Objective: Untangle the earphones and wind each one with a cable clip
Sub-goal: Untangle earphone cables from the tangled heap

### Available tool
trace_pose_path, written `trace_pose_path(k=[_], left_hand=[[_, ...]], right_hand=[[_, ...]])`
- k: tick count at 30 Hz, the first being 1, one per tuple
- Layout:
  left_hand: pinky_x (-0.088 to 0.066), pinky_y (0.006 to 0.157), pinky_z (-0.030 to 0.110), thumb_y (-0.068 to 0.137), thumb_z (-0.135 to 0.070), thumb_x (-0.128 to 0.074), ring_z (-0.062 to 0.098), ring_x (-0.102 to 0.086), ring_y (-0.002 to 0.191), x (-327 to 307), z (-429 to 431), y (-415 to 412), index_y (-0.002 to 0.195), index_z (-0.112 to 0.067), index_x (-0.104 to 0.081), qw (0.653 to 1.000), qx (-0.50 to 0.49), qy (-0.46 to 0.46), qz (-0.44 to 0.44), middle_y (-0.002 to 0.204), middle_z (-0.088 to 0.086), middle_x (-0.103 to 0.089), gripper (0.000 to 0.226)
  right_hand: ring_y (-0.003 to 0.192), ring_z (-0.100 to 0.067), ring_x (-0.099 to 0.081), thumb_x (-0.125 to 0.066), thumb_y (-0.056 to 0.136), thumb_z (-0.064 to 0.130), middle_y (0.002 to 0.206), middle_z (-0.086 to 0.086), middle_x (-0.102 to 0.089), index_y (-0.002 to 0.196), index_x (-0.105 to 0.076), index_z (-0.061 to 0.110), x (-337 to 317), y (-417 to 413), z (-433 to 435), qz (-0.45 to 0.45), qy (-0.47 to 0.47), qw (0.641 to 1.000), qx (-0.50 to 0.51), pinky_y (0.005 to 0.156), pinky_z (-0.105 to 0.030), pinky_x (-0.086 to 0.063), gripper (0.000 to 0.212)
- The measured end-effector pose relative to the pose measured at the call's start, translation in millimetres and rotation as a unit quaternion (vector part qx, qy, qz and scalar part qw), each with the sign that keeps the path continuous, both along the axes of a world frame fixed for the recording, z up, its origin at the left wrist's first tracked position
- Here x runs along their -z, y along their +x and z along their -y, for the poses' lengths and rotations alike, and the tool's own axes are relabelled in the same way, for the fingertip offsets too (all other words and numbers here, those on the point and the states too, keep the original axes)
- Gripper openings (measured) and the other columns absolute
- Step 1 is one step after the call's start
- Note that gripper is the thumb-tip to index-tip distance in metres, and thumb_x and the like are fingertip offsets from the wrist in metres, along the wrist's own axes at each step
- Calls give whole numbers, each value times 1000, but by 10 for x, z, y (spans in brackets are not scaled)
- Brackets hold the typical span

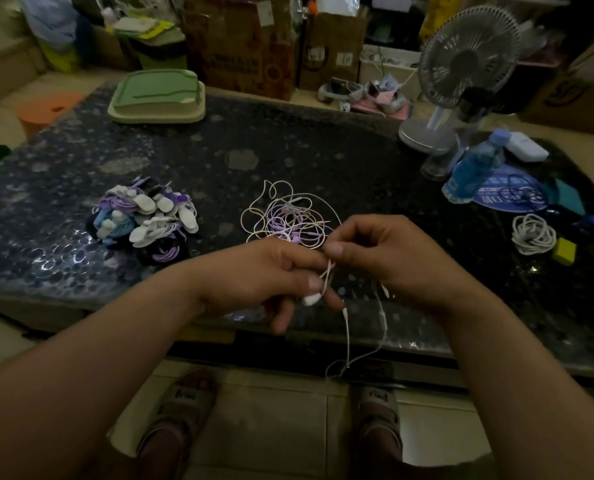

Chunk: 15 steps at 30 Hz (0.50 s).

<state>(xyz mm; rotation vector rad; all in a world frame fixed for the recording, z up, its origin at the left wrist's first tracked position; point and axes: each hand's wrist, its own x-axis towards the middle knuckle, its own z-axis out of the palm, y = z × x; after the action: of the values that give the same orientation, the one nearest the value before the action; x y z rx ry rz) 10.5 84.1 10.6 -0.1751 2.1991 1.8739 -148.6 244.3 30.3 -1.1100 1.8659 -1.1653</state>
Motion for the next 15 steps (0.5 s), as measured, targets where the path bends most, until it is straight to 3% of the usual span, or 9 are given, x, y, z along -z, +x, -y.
trace_pose_path(k=[3, 6, 9, 12, 15], left_hand=[[-51, 53, 21, 102, -15, -56, 14, -59, 50, -46, 24, 19, 142, -25, -60, 991, 6, 136, -8, 125, 12, -74, 42], [-46, 47, 17, 100, -15, -55, 11, -54, 45, -37, 8, -29, 142, -28, -61, 982, -55, 175, -48, 126, 11, -74, 44], [-38, 45, 16, 104, -15, -54, 9, -48, 43, 12, 11, -128, 142, -30, -60, 972, -169, 147, -76, 123, 4, -75, 42], [-40, 52, 16, 107, -14, -50, 7, -44, 42, 75, 31, -199, 142, -32, -58, 956, -239, 140, -99, 129, 0, -73, 39], [-42, 53, 16, 108, -13, -50, 6, -41, 39, 145, 41, -234, 144, -29, -57, 944, -284, 122, -117, 128, -2, -74, 40]], right_hand=[[79, -17, -68, -69, 88, 24, 89, -9, -73, 97, -72, 7, 28, -34, -14, 206, -28, 978, 16, 69, -25, -58, 20], [70, -18, -64, -65, 92, 26, 88, -13, -69, 104, -71, 4, 123, 62, 37, 270, -32, 961, 53, 58, -24, -54, 26], [69, -25, -54, -59, 103, 24, 83, -10, -67, 107, -75, 8, 292, 161, 117, 187, -32, 977, 96, 61, -29, -45, 23], [69, -14, -58, -59, 105, 34, 77, 2, -69, 101, -79, 24, 384, 237, 155, 27, -1, 995, 101, 69, -39, -49, 23], [68, -4, -55, -57, 106, 28, 79, 1, -69, 102, -79, 24, 386, 347, 165, -46, 1, 997, 65, 67, -30, -46, 22]])
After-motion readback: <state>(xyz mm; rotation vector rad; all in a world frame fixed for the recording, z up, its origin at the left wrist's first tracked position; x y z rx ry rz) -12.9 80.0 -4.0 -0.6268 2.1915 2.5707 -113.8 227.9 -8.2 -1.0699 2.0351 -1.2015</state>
